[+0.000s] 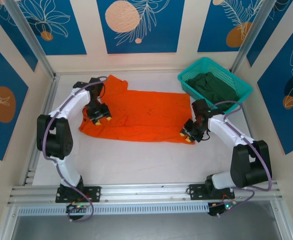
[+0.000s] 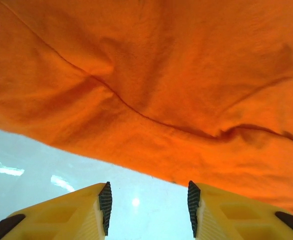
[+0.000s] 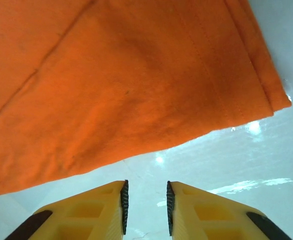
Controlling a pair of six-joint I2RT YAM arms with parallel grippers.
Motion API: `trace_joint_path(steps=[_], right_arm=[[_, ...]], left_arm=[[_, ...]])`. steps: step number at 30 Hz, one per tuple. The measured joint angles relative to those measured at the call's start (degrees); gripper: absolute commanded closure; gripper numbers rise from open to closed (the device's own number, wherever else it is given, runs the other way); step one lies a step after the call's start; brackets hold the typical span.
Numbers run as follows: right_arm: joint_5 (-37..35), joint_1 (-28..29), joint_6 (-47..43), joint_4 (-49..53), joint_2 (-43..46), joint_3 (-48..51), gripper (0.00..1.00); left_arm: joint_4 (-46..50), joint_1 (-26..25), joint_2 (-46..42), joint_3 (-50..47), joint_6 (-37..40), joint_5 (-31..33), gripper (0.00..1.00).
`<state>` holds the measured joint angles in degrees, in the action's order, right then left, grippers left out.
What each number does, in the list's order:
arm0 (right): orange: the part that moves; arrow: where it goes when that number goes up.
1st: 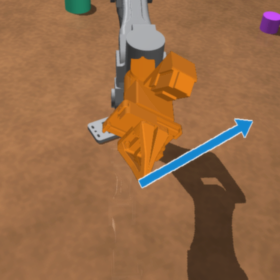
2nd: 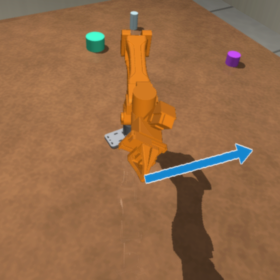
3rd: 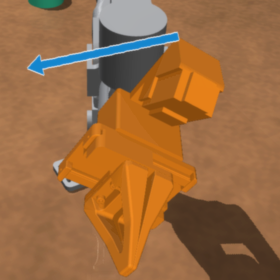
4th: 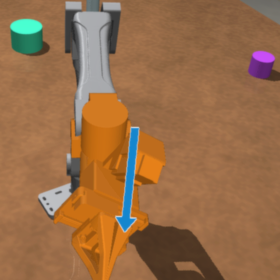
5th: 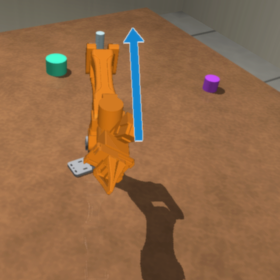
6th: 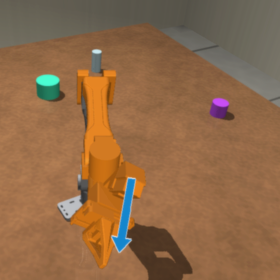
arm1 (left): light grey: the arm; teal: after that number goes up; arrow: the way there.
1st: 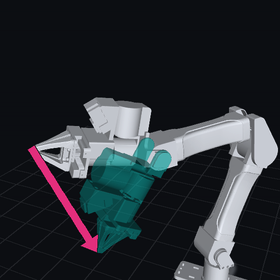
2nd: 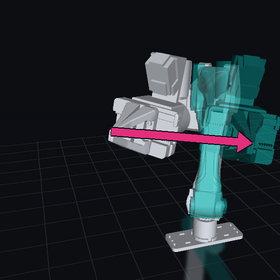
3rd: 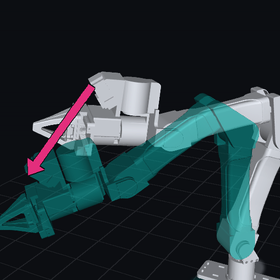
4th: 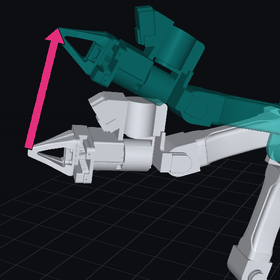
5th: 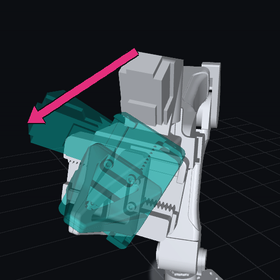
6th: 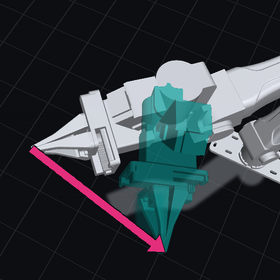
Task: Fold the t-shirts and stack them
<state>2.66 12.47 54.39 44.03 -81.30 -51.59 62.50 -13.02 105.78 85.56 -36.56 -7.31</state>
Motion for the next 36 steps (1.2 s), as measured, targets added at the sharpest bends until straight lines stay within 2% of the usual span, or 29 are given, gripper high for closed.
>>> trace_joint_path(steps=[6, 10, 15, 19, 28, 36], right_arm=[[-0.3, 0.3, 0.0, -2.9, -6.5, 0.0, 0.68], [-1.2, 0.3, 0.7, -2.7, -9.4, 0.1, 0.62], [-1.8, 0.0, 2.0, -2.5, -10.2, 1.9, 0.55], [-2.1, -0.7, 2.8, -2.0, -10.2, 2.6, 0.54], [-1.5, -0.9, 4.1, -2.6, -9.9, 3.4, 0.53], [-0.5, -1.0, 5.3, -5.1, -6.6, 6.8, 0.53]], left_arm=[[-4.7, 0.4, 3.4, -5.5, 1.2, 2.1, 0.55], [-6.2, 1.0, 4.3, -8.4, 2.3, 5.7, 0.55], [-6.8, 2.7, 4.3, -10.7, 3.8, 9.0, 0.55], [-7.1, 4.5, 4.1, -12.2, 5.0, 10.4, 0.55], [-8.1, 6.2, -1.7, -20.0, 5.4, 10.8, 0.54], [-8.6, 8.1, -10.6, -29.5, 2.5, 10.6, 0.51]])
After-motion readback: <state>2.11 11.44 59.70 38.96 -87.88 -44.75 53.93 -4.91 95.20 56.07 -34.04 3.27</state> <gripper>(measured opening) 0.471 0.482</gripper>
